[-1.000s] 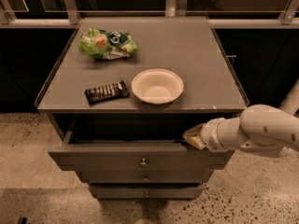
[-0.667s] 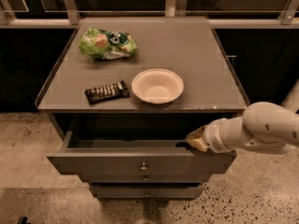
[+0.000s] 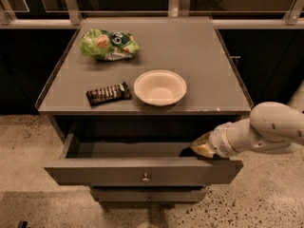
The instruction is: Open top drawer
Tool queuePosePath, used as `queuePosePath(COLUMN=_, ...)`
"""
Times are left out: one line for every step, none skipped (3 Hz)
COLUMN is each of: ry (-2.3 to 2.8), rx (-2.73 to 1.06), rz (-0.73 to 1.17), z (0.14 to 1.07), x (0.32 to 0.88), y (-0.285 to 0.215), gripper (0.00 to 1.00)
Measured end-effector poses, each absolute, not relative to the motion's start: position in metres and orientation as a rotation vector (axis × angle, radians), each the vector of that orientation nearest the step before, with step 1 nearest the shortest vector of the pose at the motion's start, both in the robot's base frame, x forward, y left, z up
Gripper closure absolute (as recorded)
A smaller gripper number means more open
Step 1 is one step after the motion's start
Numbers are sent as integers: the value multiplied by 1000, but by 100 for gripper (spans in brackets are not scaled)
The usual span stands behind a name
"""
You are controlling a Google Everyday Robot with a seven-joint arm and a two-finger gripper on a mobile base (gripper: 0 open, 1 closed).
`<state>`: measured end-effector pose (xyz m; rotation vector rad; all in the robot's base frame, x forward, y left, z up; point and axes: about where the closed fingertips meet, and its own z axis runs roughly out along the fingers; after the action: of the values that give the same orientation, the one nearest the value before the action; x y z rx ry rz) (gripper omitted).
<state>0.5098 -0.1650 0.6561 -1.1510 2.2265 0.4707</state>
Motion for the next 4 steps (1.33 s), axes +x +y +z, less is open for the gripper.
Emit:
queuePosePath(ry=2234, rx=-1158, rz=576, z=652, x=492, y=-170, gripper=100)
queuePosePath(ry=2232, rx=-1158, rz=611, z=652, x=487, y=-171, gripper=100)
queuePosePath(ry=2216, rx=-1093, rz=714, z=656, x=456, y=-184, gripper=100)
queuePosePath(ry=2208, rx=-1078, rz=733, z=658, x=451, y=-187, gripper=100)
